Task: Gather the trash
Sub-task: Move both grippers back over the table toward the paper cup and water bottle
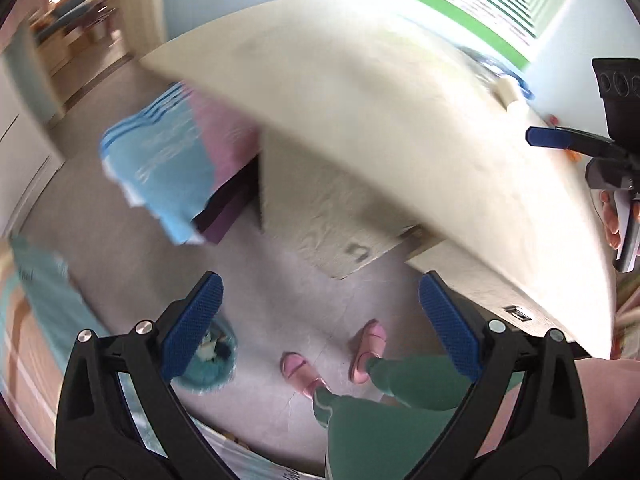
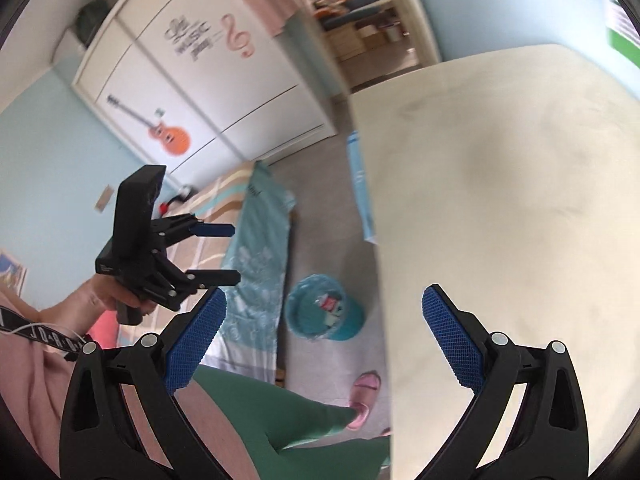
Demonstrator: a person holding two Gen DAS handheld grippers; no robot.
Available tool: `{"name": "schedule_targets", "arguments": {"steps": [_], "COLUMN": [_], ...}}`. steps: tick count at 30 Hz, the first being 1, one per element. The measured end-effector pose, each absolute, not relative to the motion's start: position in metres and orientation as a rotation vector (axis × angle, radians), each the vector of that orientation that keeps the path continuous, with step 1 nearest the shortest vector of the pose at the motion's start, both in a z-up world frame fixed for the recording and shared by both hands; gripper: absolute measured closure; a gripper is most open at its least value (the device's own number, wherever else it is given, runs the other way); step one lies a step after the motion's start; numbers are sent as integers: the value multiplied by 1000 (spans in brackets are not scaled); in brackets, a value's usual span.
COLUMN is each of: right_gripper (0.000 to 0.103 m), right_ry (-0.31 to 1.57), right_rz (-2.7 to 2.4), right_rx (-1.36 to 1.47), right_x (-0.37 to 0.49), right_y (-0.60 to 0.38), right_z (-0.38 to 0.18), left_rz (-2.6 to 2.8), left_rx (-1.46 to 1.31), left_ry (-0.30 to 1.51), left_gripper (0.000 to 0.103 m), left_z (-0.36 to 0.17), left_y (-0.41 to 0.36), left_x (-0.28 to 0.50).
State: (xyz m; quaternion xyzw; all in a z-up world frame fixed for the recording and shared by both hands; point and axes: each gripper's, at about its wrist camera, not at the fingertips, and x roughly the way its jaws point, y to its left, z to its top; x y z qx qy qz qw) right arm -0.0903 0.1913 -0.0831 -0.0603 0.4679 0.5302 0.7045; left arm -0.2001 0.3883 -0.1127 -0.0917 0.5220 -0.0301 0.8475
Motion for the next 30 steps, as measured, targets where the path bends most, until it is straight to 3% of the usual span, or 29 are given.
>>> {"name": "schedule_targets", "arguments": {"steps": [19,30], "right_gripper": [5,5], "right_ry": [941,917], "right_rz": [799,650], "right_rx": [-39,-18], "right_x": [-59,-29], "right_y": [-59,-163], "right_z": [-65,-56], "left_rz": [-474,-540], "left_rx": [192,161], "left_ry": [999,1055], "left_gripper": [7,7], "left_z": [-63,-70], "left_y": [152,56], "left_x": [-48,65]}}
